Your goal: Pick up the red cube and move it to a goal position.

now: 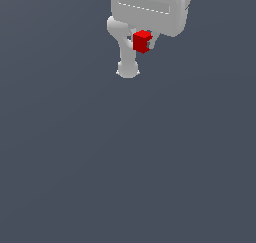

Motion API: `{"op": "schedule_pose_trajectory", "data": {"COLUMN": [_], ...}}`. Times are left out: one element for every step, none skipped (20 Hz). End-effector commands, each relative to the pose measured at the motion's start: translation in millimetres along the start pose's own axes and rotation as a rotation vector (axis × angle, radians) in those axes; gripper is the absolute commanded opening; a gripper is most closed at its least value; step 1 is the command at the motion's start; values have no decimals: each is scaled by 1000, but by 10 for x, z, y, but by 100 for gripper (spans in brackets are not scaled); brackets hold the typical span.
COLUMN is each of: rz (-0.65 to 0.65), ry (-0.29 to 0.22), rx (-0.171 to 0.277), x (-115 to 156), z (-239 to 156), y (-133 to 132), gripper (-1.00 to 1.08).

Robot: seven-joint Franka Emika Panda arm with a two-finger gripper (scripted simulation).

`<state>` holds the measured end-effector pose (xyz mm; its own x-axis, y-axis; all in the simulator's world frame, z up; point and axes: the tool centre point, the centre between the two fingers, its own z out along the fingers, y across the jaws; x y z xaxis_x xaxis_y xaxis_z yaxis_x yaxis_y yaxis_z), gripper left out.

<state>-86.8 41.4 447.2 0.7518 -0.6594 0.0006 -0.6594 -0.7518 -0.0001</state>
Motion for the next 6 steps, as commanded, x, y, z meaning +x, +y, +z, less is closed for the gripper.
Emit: {"op": "schedule_pose_trajectory", "data": {"rz": [0,0,0,0,0,0], "ry": [0,0,0,0,0,0], "rx": [0,0,0,0,0,0], "x": [-9,-9,-8,-6,-3,-2], "z": [-53,-60,-63,-60,-55,-52], "y": [-10,-13,-15,-16,-17,-17], "gripper": [-100,-100,-100,-100,-100,-100]}}
